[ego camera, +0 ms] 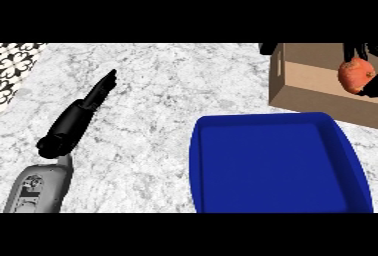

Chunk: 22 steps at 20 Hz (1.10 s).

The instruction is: Pick the squash from the tray and place it in the cardboard box

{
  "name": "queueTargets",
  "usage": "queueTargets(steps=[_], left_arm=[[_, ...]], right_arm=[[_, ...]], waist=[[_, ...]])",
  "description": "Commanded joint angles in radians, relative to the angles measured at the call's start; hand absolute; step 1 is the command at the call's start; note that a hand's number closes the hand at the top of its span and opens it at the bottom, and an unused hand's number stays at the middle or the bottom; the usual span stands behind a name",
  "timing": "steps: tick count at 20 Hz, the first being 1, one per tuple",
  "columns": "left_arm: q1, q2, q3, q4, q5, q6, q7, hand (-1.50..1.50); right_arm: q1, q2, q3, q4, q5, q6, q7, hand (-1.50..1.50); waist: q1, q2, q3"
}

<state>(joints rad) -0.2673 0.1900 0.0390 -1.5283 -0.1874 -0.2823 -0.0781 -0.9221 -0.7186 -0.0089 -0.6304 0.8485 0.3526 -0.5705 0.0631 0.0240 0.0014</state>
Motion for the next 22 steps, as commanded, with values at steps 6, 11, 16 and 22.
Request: queueTargets(steps=[6, 11, 16, 22], left_arm=[[-0.006, 0.013, 0.015, 0.002, 0.014, -0.015, -0.028, 0.00], [0.050, -0.001, -0.014, -0.028, -0.013, -0.003, -0.028, 0.00], [0.031, -0.009, -0.002, -0.015, -0.007, 0.008, -0.011, 0.00], [-0.005, -0.006, 0.003, -0.035, 0.016, -0.009, 0.019, 0.00]], right_arm=[[-0.077, -0.024, 0.101, 0.271, 0.123, 0.037, -0.245, -1.50], [-0.115, -0.030, -0.027, 0.321, -0.027, 0.075, -0.400, -1.50], [-0.161, 0.037, -0.280, 0.441, -0.315, 0.238, -0.303, -1.50], [-0.243, -0.038, -0.440, 0.582, -0.479, 0.368, -0.047, -1.50]], waist=[[0.017, 0.009, 0.002], [0.010, 0.002, 0.003], [-0.004, 0.000, 0.006], [0.003, 0.002, 0.003]])
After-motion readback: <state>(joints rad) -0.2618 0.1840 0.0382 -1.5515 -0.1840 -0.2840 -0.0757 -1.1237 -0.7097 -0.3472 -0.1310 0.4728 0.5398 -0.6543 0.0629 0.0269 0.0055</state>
